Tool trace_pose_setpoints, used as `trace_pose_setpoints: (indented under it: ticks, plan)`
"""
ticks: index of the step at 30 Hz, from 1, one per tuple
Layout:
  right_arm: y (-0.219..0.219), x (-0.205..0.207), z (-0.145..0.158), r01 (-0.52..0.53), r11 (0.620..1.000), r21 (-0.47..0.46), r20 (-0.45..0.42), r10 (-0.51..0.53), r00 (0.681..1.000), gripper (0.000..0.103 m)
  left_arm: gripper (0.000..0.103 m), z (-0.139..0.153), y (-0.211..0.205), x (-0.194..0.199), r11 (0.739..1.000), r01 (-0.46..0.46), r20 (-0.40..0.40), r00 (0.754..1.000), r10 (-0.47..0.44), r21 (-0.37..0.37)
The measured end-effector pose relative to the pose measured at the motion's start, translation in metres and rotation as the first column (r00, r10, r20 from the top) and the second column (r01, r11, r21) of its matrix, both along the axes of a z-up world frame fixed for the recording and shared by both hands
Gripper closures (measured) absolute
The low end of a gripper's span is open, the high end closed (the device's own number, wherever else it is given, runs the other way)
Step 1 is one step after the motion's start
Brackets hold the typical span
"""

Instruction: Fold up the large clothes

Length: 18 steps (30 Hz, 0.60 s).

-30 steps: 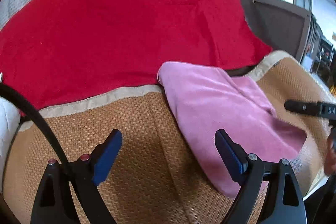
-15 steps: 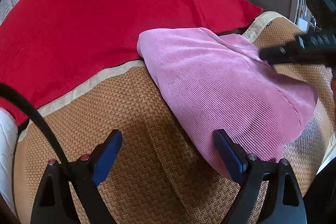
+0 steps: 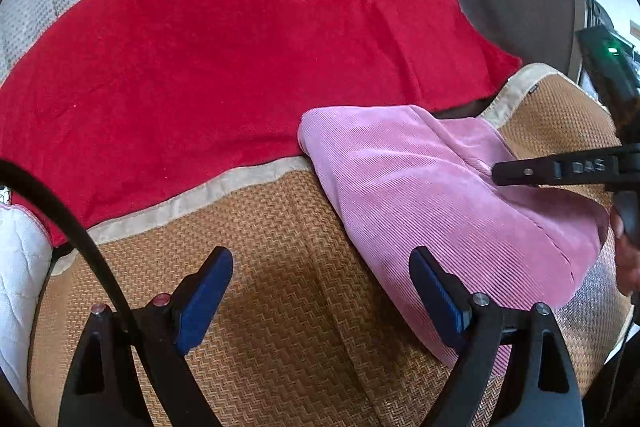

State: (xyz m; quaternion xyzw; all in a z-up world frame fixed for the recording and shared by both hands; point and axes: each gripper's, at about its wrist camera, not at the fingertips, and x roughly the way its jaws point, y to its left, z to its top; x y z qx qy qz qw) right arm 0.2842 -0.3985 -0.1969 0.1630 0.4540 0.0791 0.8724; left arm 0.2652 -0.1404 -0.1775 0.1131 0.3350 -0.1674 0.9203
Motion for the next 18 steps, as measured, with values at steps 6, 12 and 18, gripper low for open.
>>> trace_pose_setpoints:
  ticks: [6, 12, 18]
  plan:
    - [0.001, -0.024, 0.025, 0.001, 1.0, -0.017, 0.071, 0.0, 0.997, 0.048, 0.013, 0.004, 0.006, -0.004, 1.0, -0.017, 0.017, 1.0, 0.017, 0.002]
    - [0.009, -0.034, 0.032, 0.007, 0.997, -0.071, 0.088, 0.0, 0.996, 0.048, 0.013, 0.007, 0.015, -0.003, 1.0, -0.03, 0.019, 0.999, 0.03, -0.004]
    - [0.037, -0.032, 0.04, 0.024, 0.965, -0.263, 0.132, 0.011, 0.991, 0.047, 0.013, 0.007, 0.028, 0.004, 0.997, -0.067, -0.008, 0.998, 0.067, -0.03]
